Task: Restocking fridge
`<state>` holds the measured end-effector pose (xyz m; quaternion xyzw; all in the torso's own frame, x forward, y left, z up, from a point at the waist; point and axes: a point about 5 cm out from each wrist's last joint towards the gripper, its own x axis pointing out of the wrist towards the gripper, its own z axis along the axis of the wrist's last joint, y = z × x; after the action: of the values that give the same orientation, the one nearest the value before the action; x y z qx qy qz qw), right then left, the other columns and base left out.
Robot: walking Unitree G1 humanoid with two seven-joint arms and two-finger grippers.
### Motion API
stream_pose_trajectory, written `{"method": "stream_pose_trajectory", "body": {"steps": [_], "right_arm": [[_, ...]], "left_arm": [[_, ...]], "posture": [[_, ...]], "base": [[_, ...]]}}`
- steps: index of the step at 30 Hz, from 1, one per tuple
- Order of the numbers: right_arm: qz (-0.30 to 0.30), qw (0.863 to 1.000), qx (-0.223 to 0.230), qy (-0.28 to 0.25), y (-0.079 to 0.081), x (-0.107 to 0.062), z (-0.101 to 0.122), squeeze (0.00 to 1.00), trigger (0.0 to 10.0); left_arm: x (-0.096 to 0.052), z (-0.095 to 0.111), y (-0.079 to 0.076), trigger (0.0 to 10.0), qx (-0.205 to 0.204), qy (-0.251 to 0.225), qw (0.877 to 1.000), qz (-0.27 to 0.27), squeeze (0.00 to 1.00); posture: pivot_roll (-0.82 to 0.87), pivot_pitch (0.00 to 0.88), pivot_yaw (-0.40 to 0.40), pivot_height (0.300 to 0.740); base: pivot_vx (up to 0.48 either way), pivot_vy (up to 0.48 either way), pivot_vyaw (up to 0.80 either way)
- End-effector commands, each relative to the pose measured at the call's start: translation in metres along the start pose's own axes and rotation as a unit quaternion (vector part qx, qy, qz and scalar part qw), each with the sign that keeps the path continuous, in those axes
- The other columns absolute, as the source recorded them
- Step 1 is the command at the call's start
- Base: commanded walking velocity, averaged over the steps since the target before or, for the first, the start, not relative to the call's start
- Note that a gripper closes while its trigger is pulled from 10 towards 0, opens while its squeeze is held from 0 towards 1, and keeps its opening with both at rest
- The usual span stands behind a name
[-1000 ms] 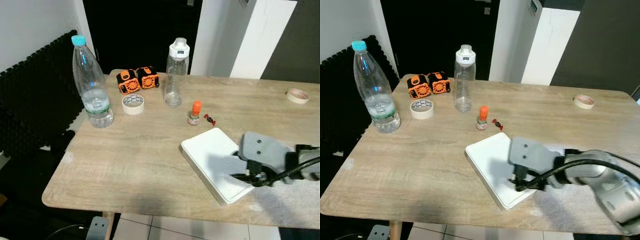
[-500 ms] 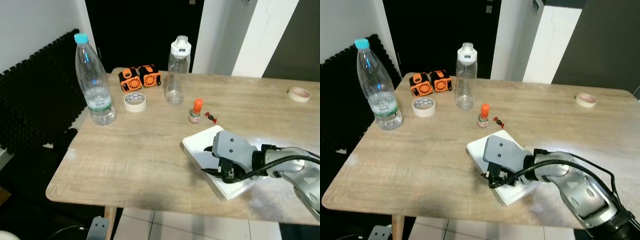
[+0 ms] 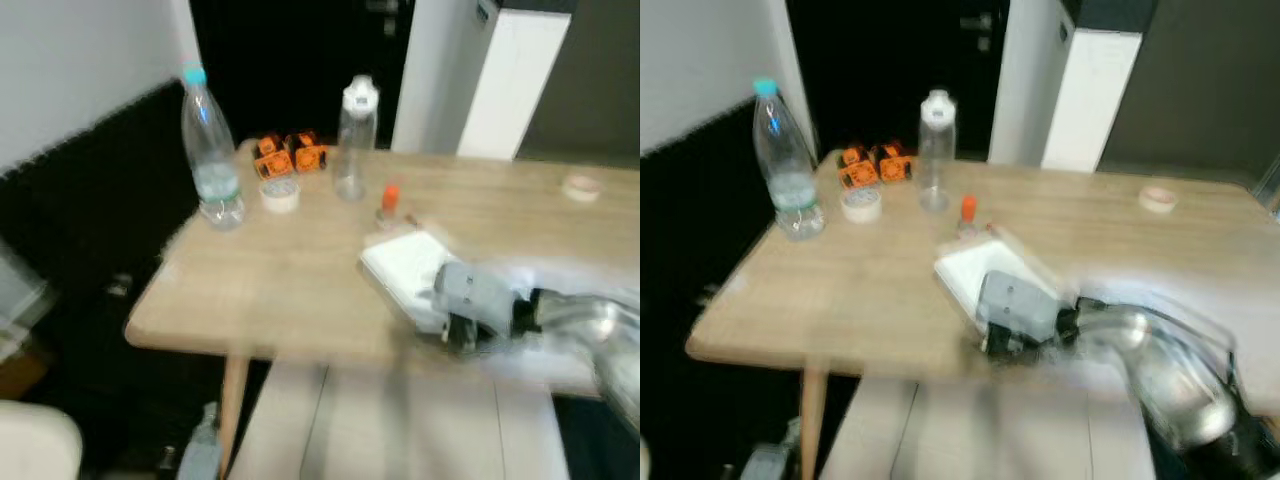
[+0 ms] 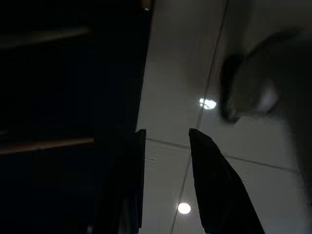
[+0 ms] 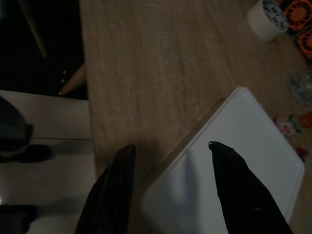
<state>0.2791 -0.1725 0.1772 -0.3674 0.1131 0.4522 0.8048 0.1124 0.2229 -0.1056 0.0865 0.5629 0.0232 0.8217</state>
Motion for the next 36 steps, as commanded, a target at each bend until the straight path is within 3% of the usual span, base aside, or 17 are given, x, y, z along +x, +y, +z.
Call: {"method": "stream_pose_trajectory", "body": {"steps": [1, 6, 16, 19, 22, 23, 24, 29, 36], "right_arm": [[-0.005, 1.0, -0.011, 0.014, -0.003, -0.001, -0.005, 0.0, 10.0], [-0.004, 1.0, -0.012, 0.019, -0.004, -0.003, -0.007, 0.0, 10.0], [-0.008, 1.0, -0.017, 0.023, -0.007, -0.005, -0.01, 0.0, 10.0], [-0.007, 0.999, -0.018, 0.028, -0.008, -0.007, -0.011, 0.0, 10.0], [-0.006, 0.999, -0.02, 0.033, -0.01, -0.009, -0.012, 0.0, 10.0], [-0.006, 0.999, -0.02, 0.033, -0.01, -0.009, -0.012, 0.0, 10.0], [-0.004, 0.999, -0.022, 0.036, -0.011, -0.009, -0.013, 0.0, 10.0], [0.003, 0.999, -0.024, 0.038, -0.011, -0.01, -0.013, 0.0, 10.0], [0.022, 0.999, -0.022, 0.021, -0.008, -0.012, -0.008, 0.0, 10.0]], "left_arm": [[0.001, 0.009, 0.002, 10.0, -0.005, -0.02, 1.0, -0.002, 0.0], [0.001, 0.01, 0.002, 10.0, 0.001, -0.02, 1.0, -0.011, 0.0], [0.001, 0.011, 0.001, 10.0, -0.001, -0.02, 1.0, -0.016, 0.0], [0.001, 0.013, 0.005, 10.0, -0.008, -0.024, 1.0, 0.001, 0.0], [-0.001, 0.018, 0.024, 10.0, -0.028, -0.033, 0.998, 0.035, 0.0], [-0.001, 0.018, 0.024, 10.0, -0.028, -0.033, 0.998, 0.035, 0.0], [-0.002, 0.023, 0.037, 10.0, -0.037, -0.042, 0.997, 0.055, 0.0], [-0.005, 0.033, 0.056, 10.0, -0.049, -0.06, 0.994, 0.079, 0.0], [-0.007, 0.05, 0.067, 10.0, -0.058, -0.093, 0.991, 0.082, 0.0]], "posture": [[0.0, 0.0, -0.03, 0.74], [0.0, 0.0, -0.029, 0.74], [0.0, 0.0, -0.028, 0.74], [0.0, 0.0, -0.03, 0.74], [0.0, 0.0, -0.033, 0.74], [0.0, 0.0, -0.033, 0.74], [0.0, 0.0, -0.041, 0.74], [0.01, 0.0, -0.043, 0.74], [0.01, 0.0, -0.042, 0.74]], "base": [[0.0, 0.0, 0.0], [0.0, 0.0, 0.0], [0.0, -0.48, 0.0], [0.0, 0.0, 0.0], [0.0, 0.0, 0.0], [0.0, 0.0, 0.0], [0.0, 0.0, 0.0], [0.0, 0.0, 0.0], [0.0, 0.0, 0.0]]}}
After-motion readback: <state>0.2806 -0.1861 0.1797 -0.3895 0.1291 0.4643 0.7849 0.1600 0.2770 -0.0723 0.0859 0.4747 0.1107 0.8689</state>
